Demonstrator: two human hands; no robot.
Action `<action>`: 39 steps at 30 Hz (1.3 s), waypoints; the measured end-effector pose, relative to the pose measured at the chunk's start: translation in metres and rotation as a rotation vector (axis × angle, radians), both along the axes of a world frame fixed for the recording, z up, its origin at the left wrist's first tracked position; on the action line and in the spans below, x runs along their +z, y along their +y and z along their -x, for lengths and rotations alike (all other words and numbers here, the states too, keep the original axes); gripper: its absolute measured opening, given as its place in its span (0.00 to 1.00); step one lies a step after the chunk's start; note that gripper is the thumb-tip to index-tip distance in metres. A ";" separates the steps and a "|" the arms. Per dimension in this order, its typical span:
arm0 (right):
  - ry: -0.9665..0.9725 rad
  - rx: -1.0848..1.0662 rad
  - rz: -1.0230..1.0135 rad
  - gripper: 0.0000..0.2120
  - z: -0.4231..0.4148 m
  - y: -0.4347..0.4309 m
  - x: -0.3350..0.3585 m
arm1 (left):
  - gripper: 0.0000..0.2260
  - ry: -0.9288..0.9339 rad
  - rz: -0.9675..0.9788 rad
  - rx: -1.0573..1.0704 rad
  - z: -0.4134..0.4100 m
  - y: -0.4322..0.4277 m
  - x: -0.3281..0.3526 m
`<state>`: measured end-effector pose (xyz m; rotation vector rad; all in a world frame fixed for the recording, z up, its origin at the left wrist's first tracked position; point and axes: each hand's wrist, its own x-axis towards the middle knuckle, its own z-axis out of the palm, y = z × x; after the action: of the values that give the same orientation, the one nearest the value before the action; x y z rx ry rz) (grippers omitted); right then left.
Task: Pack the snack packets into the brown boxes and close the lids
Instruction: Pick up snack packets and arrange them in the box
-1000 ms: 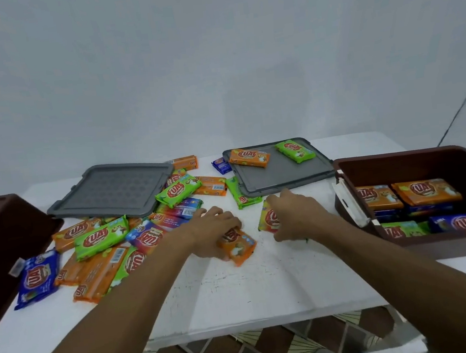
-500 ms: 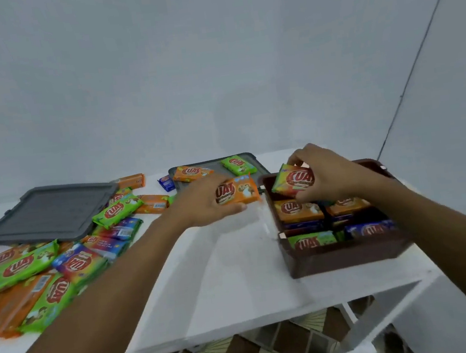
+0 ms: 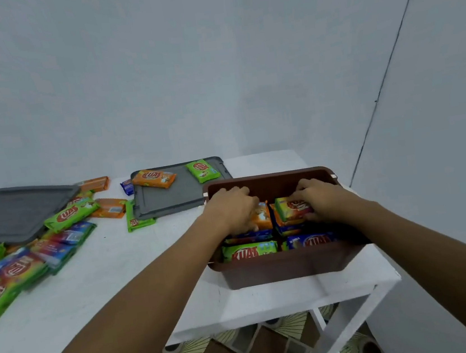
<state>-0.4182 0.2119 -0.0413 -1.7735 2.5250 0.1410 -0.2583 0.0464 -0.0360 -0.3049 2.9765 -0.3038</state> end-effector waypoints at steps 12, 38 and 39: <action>0.063 0.057 -0.021 0.32 0.011 -0.011 -0.005 | 0.39 -0.028 -0.011 0.067 0.013 0.007 -0.005; 0.063 0.142 -0.135 0.30 0.000 -0.014 -0.009 | 0.37 0.050 0.162 0.158 0.008 0.008 -0.011; 0.022 0.141 -0.136 0.30 0.002 -0.012 -0.006 | 0.36 0.032 0.147 0.147 0.008 0.006 -0.008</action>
<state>-0.4197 0.2002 -0.0477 -1.9040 2.3400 0.3317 -0.2660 0.0526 -0.0437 -0.5466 2.9476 -0.5053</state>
